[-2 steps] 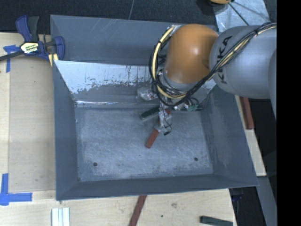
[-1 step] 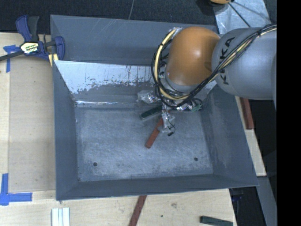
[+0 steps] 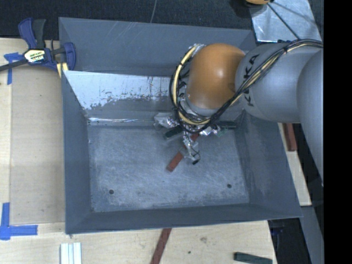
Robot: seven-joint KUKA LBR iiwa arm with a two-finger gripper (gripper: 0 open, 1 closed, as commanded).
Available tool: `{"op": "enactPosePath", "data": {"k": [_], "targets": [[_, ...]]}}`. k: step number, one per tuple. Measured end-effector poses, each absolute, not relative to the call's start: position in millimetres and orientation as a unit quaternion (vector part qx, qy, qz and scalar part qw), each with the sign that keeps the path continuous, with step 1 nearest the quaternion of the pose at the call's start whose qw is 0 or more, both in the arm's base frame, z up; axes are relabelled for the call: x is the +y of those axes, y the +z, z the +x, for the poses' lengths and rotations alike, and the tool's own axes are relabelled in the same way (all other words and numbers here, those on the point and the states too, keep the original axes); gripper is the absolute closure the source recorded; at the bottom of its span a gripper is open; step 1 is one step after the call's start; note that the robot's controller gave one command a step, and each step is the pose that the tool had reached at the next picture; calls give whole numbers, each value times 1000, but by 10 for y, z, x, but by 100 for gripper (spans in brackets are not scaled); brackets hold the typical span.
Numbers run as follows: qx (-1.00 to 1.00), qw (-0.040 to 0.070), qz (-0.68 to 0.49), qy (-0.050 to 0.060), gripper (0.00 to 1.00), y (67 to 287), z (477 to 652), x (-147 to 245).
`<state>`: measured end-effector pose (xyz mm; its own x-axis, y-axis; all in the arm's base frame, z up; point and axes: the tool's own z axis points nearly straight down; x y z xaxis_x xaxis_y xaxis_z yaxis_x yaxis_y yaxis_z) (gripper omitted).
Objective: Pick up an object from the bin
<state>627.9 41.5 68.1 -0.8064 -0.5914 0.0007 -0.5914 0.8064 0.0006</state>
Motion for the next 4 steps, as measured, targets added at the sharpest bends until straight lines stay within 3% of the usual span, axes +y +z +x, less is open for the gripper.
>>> {"op": "enactPosePath", "data": {"k": [1,4], "targets": [[-906,-3,423,-1,100,745,6267,368],[-906,-2,423,-1,100,859,6257,367]]}}
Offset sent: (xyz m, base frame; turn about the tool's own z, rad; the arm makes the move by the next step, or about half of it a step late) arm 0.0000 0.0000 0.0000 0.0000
